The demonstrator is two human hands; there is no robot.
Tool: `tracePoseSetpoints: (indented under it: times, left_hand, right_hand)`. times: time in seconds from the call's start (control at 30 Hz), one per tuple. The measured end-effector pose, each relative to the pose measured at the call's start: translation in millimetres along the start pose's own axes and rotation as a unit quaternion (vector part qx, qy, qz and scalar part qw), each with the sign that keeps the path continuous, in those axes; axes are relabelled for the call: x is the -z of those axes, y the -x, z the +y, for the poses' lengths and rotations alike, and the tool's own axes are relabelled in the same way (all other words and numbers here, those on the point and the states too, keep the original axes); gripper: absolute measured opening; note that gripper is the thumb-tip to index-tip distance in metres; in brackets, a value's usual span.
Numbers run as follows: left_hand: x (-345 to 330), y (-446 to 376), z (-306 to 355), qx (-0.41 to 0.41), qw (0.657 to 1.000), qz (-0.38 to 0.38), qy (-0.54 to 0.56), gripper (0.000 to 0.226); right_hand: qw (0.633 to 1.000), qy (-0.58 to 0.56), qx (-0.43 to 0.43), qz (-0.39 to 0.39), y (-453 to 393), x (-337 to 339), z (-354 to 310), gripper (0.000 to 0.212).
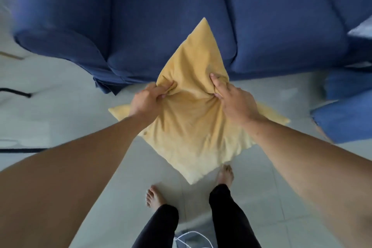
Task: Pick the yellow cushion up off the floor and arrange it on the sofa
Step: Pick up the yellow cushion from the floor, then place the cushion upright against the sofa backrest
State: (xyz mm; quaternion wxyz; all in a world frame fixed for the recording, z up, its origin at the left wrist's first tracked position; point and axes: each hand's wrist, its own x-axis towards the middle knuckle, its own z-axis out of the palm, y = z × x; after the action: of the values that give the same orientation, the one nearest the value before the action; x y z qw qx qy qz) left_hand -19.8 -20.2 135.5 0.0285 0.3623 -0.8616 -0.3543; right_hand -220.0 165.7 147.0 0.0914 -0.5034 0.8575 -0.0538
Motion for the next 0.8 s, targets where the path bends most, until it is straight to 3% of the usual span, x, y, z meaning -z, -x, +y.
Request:
tracePoseSetpoints:
  times: [0.2,0.37,0.8]
  left_hand:
    - [161.0,-18.2,93.2,-0.120,0.989,0.087,-0.016,0.041]
    - [258.8,-67.7,150.3,-0.176,0.972,0.140,-0.064,0.040]
    - [357.5,-308.1,213.7,-0.189,0.958,0.179,-0.118,0.035]
  right_hand:
    - [0.991,0.032,-0.002,0.127,-34.3,156.6,-38.7,0.055]
    - [0.983,0.005,-0.028,0.179,-91.7,242.6,-56.3,0.054]
    - [0.979,-0.095,-0.058,0.174,-330.8,304.0,-8.6,0.061]
